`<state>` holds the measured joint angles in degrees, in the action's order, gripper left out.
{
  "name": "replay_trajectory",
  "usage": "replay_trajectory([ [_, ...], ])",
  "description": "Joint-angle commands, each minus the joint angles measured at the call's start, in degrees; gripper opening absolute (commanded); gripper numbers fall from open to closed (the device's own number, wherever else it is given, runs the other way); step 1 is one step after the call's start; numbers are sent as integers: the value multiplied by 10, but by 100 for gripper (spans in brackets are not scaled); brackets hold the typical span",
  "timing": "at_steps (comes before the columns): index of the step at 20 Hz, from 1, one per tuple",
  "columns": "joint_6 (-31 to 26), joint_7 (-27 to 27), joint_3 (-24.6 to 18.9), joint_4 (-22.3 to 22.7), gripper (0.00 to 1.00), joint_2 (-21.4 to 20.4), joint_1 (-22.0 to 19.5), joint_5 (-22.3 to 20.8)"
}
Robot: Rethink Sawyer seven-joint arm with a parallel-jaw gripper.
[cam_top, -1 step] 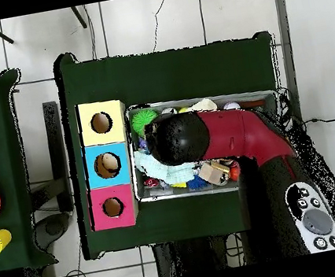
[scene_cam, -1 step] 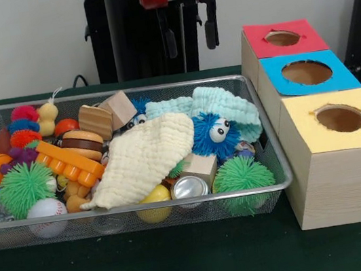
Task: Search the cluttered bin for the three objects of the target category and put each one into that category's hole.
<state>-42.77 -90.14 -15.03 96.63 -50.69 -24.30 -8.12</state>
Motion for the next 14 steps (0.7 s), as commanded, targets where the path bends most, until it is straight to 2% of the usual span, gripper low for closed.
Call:
replay_trajectory([
  [1, 34, 42, -46, 63, 100, -2, -19, -28],
  [9, 54, 25, -38, 77, 100, 9, -22, -48],
  [13, 72, 8, -32, 75, 100, 28, -19, -63],
  [14, 97, -3, -28, 72, 100, 49, -17, -74],
])
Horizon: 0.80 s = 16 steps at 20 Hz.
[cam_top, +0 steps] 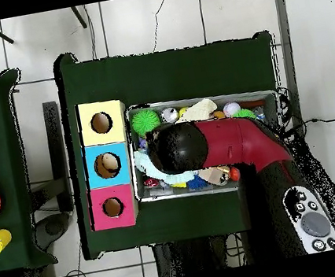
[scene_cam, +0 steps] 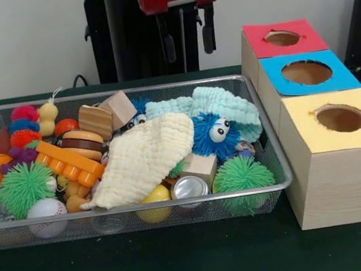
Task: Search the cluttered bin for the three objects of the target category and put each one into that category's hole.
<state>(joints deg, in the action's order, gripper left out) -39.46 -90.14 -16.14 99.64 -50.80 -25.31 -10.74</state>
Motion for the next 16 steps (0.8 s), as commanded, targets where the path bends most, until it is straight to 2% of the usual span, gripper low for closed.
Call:
replay_trajectory([
  [1, 73, -8, -14, 37, 100, 63, -5, -54],
  [7, 119, -28, -4, 26, 100, 105, -2, -74],
  [16, 120, -42, 3, 37, 100, 93, 5, -72],
])
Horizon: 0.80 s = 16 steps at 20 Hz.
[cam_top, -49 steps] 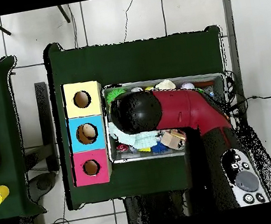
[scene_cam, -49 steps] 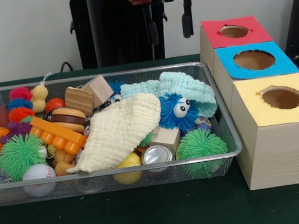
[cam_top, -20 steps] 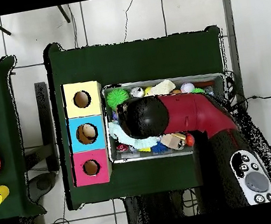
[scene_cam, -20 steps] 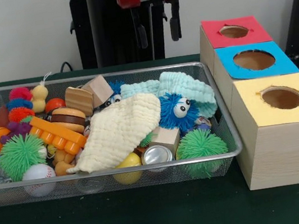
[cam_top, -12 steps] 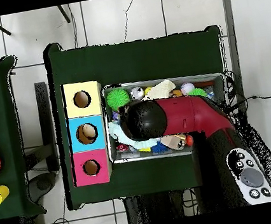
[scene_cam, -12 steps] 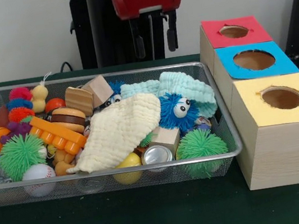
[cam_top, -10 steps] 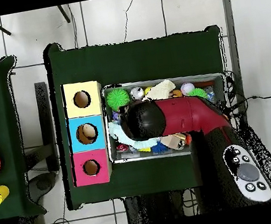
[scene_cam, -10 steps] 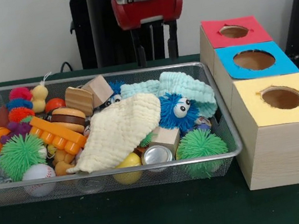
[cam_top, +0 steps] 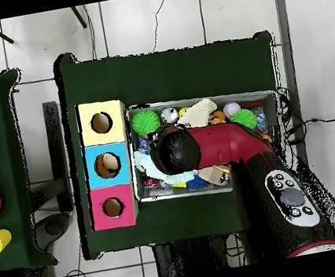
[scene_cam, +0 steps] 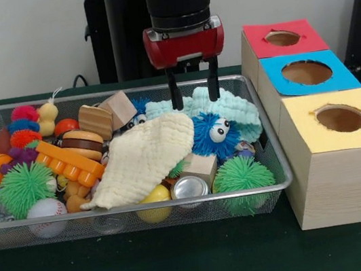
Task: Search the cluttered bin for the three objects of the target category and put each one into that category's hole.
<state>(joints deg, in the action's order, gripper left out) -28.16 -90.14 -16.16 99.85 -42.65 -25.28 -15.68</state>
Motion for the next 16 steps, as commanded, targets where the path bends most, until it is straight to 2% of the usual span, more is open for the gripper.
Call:
replay_trajectory([
  [1, 6, -44, 3, 36, 100, 10, 7, -22],
  [8, 13, -53, 2, 47, 100, 1, 15, -18],
  [16, 64, -42, -13, 74, 100, 47, 1, -33],
])
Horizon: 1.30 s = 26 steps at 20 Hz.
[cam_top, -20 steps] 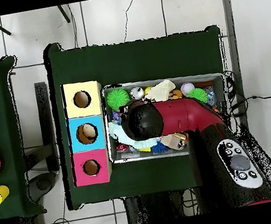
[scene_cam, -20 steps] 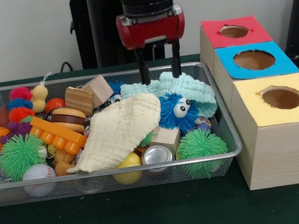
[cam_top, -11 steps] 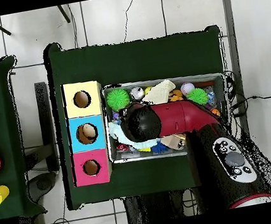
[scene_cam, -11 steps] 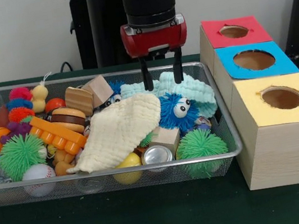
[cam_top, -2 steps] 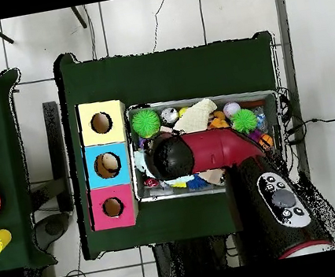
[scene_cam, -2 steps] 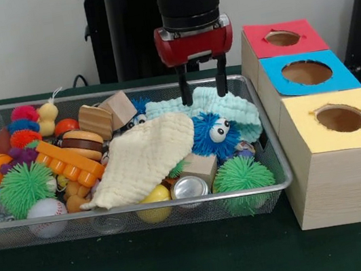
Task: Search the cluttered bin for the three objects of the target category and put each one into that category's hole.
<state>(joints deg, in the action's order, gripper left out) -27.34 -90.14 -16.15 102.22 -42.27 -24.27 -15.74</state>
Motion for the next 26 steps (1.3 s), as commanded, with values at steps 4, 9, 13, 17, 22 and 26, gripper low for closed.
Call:
replay_trajectory([
  [4, 84, -41, -8, 56, 100, 68, -15, -43],
  [9, 82, -29, -8, 61, 100, 75, -28, -40],
  [13, 80, -31, -9, 66, 100, 69, -27, -34],
  [17, 82, -26, -9, 63, 100, 73, -32, -38],
  [22, 67, -17, -12, 68, 100, 61, -40, -36],
  [26, 65, -19, -10, 71, 100, 57, -40, -35],
])
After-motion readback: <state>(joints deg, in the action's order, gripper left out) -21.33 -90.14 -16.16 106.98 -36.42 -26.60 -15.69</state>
